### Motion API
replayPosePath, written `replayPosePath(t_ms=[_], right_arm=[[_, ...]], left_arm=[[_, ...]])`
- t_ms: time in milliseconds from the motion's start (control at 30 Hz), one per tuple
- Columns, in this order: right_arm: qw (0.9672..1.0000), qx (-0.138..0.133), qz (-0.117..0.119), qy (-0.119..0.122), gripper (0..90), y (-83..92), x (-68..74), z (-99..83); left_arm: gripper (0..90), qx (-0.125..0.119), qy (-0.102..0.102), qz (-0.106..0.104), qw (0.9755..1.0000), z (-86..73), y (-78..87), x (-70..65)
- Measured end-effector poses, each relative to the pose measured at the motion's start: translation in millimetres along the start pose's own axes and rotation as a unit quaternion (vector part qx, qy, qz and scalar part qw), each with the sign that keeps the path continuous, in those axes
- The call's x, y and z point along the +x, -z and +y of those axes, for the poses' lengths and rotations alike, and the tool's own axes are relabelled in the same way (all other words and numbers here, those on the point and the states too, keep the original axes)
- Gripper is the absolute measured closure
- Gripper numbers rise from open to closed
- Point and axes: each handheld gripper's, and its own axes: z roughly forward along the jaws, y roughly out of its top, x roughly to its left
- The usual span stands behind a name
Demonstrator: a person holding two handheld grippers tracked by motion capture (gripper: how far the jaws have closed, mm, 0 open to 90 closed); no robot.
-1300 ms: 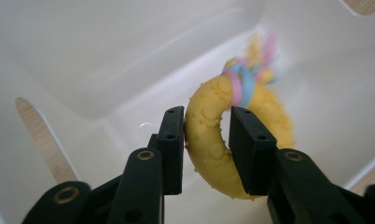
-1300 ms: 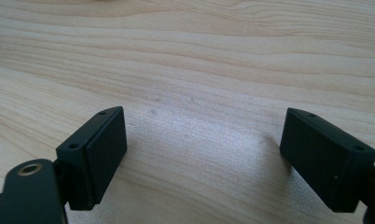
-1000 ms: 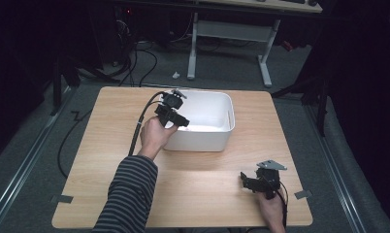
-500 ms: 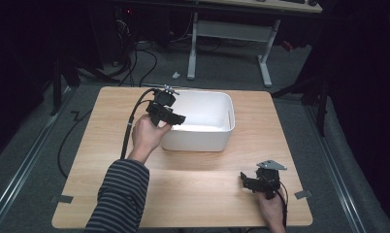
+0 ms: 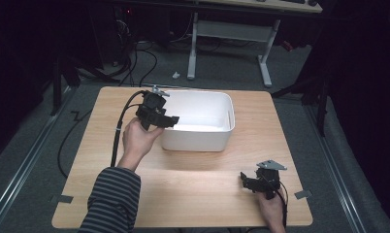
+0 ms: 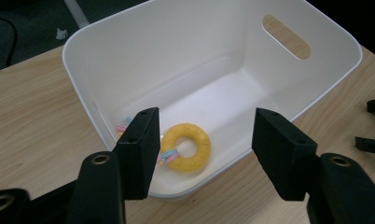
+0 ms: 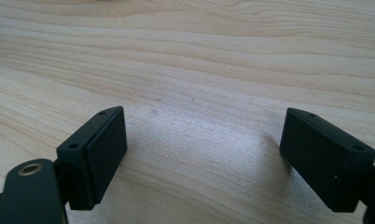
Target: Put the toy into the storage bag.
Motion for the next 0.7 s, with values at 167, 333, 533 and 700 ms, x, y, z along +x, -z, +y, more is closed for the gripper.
replayPosePath(t_ms=[167,333,533,700], right_arm=[[1.0000,0.000,0.000,0.001,14.8,0.0,0.0,0.0],[1.0000,0.000,0.000,-0.001,14.7,0.1,0.2,-0.1],[1.0000,0.000,0.000,0.000,14.8,0.1,0.1,0.0],[1.0000,0.000,0.000,-0.001,14.8,0.1,0.2,-0.1]], left_arm=[[42.1,-0.004,0.002,0.005,1.0000,-7.5,7.6,3.6],[42.0,-0.011,0.008,0.005,0.9999,-14.8,14.2,6.9],[41.7,-0.021,0.013,0.007,0.9997,-22.8,23.3,9.9],[41.6,-0.023,0.014,0.012,0.9996,-30.4,28.3,12.5]])
